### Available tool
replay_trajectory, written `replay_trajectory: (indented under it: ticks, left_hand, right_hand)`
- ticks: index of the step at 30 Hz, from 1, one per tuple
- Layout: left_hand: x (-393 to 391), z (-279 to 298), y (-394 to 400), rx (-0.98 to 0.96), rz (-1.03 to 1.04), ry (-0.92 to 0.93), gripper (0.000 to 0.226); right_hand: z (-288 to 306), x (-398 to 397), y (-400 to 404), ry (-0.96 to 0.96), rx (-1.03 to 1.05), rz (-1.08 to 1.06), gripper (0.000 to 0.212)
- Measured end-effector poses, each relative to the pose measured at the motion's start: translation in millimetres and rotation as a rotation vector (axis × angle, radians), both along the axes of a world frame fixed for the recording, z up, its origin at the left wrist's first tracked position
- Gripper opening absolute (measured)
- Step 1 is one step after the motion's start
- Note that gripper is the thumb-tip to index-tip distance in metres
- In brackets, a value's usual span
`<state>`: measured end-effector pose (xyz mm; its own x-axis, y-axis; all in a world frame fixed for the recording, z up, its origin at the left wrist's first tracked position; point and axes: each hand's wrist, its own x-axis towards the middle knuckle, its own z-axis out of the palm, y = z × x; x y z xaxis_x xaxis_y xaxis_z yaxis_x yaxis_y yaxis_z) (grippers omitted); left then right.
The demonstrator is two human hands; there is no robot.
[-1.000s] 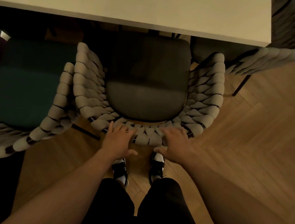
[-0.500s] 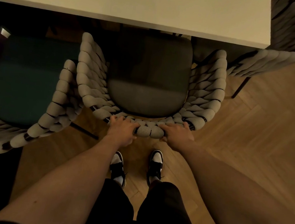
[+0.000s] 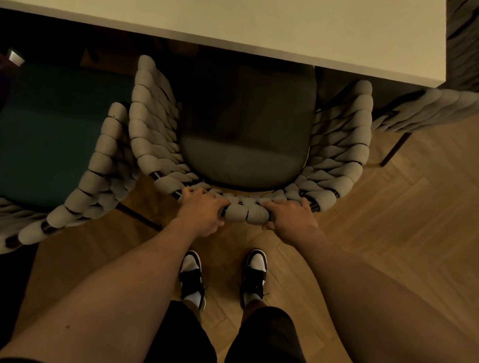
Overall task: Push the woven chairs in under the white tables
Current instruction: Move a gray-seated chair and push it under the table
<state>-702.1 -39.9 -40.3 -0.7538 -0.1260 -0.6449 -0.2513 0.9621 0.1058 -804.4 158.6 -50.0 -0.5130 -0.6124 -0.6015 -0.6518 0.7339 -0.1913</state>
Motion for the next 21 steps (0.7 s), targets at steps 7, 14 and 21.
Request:
replay_trajectory:
  ticks: [7,14,21]
  left_hand:
    - [2.9,-0.2,1.9,0.024,0.020,-0.035,0.057]
    - [5.1,-1.1,2.3,0.020,-0.008,-0.041,0.056]
    - [6.3,-1.4,0.5,0.021,-0.025,-0.050,0.056]
  right_hand:
    - [-0.2,4.6,3.7,-0.015,0.006,-0.007,0.050]
    - [-5.8,7.1,4.8,-0.025,0.027,-0.015,0.046]
    - [1.0,12.1,3.3,-0.010,0.052,0.002,0.042]
